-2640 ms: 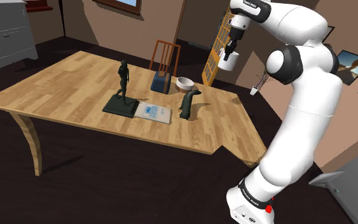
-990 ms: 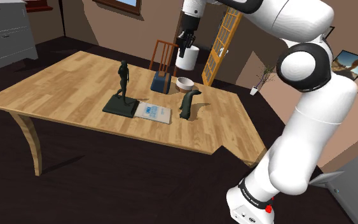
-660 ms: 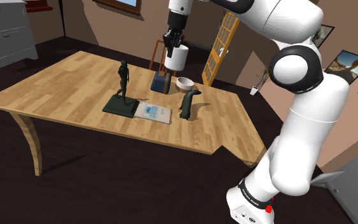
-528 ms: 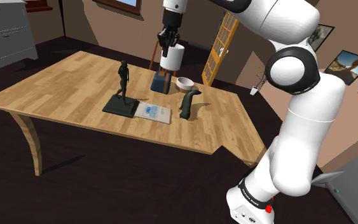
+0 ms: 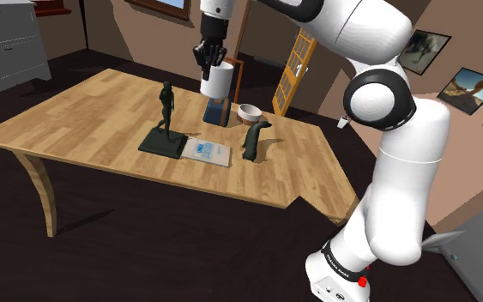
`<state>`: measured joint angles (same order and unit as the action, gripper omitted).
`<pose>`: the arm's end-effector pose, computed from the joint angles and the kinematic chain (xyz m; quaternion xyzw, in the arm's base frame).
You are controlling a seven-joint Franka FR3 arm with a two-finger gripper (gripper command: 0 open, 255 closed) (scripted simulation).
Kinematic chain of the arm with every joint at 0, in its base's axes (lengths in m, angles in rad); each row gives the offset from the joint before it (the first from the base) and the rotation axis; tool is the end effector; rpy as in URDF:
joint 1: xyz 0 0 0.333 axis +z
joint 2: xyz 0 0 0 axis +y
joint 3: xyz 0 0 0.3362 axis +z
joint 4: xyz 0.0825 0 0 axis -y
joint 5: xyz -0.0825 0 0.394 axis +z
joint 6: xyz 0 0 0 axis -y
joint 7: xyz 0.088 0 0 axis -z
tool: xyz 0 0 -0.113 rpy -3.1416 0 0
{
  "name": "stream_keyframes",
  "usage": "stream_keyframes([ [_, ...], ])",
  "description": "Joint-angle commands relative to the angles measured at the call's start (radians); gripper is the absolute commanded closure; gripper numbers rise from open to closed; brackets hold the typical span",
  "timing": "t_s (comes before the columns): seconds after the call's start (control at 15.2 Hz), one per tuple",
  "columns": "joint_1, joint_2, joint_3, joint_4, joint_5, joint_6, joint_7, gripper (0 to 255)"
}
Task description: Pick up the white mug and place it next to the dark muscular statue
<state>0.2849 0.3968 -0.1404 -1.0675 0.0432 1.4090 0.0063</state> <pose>0.6583 0.1242 0.6192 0.9967 0.0766 -0.0254 0.0077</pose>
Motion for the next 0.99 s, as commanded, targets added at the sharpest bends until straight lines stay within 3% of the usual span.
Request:
stream_keyframes([
  [0.0, 0.004, -0.018, 0.0, -0.054, -0.003, 0.038, 0.001, 255],
  [0.92, 0.016, -0.073, 0.001, -0.328, -0.01, 0.256, 0.004, 255],
])
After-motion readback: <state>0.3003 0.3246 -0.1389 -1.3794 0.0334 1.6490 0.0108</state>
